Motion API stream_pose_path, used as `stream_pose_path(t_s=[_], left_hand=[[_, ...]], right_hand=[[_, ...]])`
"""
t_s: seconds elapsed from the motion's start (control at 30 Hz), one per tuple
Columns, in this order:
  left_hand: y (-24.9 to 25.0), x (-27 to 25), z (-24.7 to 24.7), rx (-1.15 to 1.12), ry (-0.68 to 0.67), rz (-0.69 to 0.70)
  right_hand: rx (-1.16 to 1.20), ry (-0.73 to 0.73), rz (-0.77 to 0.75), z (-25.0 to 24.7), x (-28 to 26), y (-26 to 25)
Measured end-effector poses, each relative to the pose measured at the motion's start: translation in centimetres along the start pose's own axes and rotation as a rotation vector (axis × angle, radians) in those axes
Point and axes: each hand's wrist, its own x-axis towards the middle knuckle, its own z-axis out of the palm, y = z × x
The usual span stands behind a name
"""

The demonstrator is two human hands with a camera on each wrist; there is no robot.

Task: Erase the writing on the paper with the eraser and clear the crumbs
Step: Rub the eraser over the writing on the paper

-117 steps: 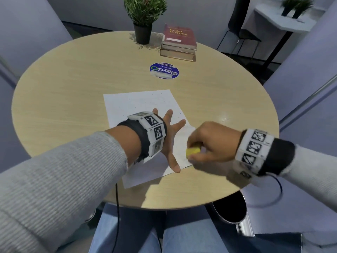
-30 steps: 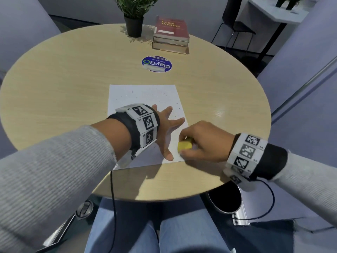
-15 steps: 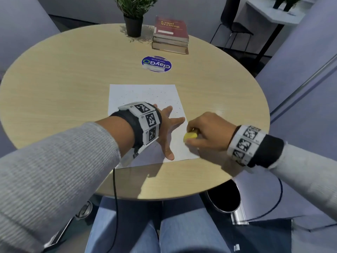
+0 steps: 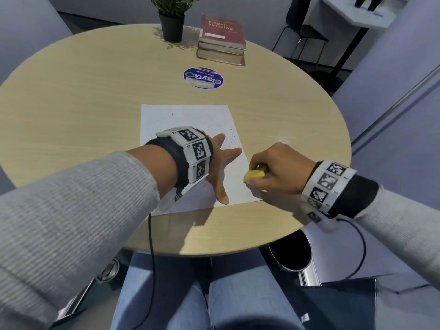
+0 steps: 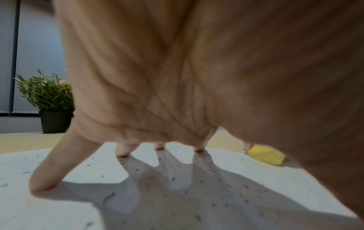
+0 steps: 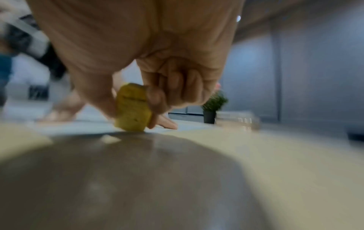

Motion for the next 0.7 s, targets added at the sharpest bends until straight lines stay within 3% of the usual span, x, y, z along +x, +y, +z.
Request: stream_pose_path(t_s=[0.13, 0.27, 0.37, 0.5, 0.63, 0.7], left_hand=[[-0.2, 0.4, 0.1, -0.013, -0.006, -0.006], [-0.3, 0.7, 0.3, -0.015, 0.002, 0.006], [-0.3, 0.9, 0.5, -0.006, 0.017, 0.004], [-0.3, 0.9, 0.4, -0.020, 0.022, 0.012], [-0.5, 1.2, 0.9, -0.072, 0.053, 0.024], [-0.4, 1.3, 1.0, -0.070, 0.077, 0.025]], right_hand=[[0.023, -0.062, -0.099, 1.2, -1.0, -1.5], [0.018, 0.007, 0.002, 0.1, -0.4, 0.0], [0.011, -0.041, -0.089, 1.2, -1.1, -1.1], [0.014, -0.012, -0.010, 0.2, -0.8, -0.1], [0.012, -0.065, -0.090, 1.0, -1.5, -1.1], [0.050, -0.043, -0.049, 0.8, -1.5, -0.5]])
